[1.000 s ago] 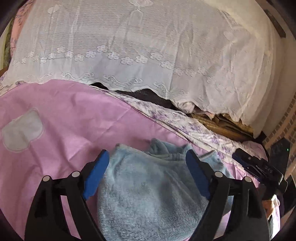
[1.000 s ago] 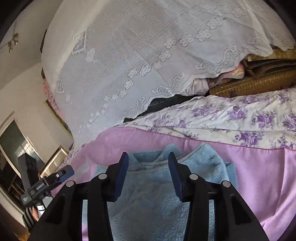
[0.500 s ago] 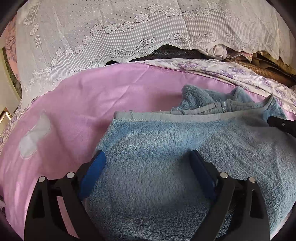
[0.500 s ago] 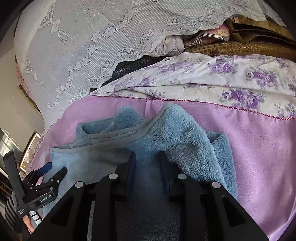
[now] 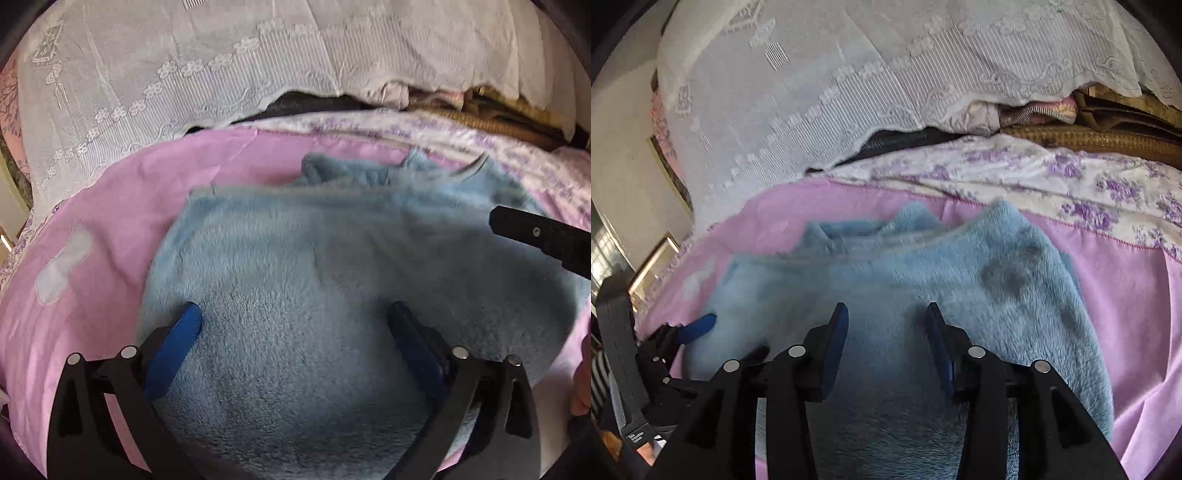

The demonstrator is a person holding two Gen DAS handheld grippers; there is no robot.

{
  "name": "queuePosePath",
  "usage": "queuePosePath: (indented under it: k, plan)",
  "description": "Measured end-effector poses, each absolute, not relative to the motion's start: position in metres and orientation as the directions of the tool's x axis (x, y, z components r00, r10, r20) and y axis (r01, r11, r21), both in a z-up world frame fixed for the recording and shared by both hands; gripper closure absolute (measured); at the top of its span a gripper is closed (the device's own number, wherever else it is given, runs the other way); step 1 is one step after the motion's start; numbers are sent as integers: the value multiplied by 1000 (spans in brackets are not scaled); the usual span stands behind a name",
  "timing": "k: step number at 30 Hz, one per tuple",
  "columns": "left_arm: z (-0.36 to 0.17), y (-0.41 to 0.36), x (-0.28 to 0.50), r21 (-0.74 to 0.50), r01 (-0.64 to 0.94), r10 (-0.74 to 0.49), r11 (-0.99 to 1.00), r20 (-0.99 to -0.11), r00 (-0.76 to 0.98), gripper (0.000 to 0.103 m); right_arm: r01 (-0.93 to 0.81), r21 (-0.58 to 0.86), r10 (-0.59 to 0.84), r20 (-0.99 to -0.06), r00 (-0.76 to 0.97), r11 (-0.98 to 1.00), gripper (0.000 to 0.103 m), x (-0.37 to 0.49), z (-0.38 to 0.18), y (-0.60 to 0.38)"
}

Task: Fold small clothes
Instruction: 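Lower the folded hem onto the jacket and open both grippers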

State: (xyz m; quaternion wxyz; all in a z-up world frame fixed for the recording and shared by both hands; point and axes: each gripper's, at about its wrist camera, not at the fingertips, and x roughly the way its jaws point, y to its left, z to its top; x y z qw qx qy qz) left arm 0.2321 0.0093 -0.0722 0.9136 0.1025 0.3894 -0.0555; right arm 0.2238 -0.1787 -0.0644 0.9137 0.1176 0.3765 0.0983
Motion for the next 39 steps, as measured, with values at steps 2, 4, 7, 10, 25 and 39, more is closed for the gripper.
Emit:
queuePosePath:
  k: [2,4,7,10,25,39]
  plan:
    - [-73,9,231,150,167,-10,974,-713,701,4,-97,221,224,-679,699,970,59,224,-76,-171]
    - [-68,12,225,148,138,5,979,-699,715,4,-86,196,198,-669,717,977,59,218,-66,-168]
    - [-55,17,202,89,145,-44,985,-687,726,5,-94,258,240,-619,748,961,59,192,-53,-174]
    - [-50,15,179,77,142,-52,987,-681,730,5,-105,243,239,-628,741,964,58,171,-50,-169]
    - [-38,47,133,-82,69,-106,994,-641,761,5,-73,165,161,-623,765,984,52,124,-47,-164]
    - [-56,107,152,-253,-40,-166,967,-738,654,5,-90,451,368,-579,727,888,47,124,-47,-191]
